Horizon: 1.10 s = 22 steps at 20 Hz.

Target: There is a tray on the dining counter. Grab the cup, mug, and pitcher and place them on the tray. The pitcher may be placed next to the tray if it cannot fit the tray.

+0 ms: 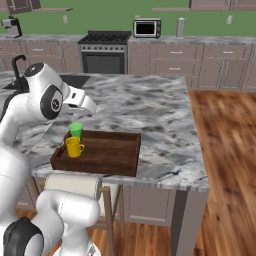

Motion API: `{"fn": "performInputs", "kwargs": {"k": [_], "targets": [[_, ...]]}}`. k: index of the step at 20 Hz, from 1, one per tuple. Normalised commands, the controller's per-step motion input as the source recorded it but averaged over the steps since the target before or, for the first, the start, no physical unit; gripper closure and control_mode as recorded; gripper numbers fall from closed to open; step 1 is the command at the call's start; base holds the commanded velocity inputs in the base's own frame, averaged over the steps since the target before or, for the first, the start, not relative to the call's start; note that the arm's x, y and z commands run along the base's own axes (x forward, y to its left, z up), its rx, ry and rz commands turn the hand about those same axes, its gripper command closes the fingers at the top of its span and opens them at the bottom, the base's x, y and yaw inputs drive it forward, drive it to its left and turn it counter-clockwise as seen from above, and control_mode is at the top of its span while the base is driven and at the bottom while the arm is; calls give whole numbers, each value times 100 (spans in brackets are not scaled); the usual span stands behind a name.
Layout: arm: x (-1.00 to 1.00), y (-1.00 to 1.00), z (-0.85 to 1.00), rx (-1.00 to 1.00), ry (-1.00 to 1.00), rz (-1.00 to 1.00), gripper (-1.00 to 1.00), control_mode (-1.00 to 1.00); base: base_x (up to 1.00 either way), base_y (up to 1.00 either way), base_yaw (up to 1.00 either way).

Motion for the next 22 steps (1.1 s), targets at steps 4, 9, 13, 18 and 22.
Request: {"fn": "performInputs", "kwargs": {"k": [4,9,13,18,22], "targets": [[-40,0,16,0,7,0,-100,-100,0,0,0],[-35,-1,4,2,4,0,-100,-100,0,0,0],[-5,-1,0,12,0,6,-100,-100,0,0,0],[-11,-5,0,14,0,5,-100,-100,0,0,0],[-17,0,0,13,0,3,-100,-100,0,0,0]]}}
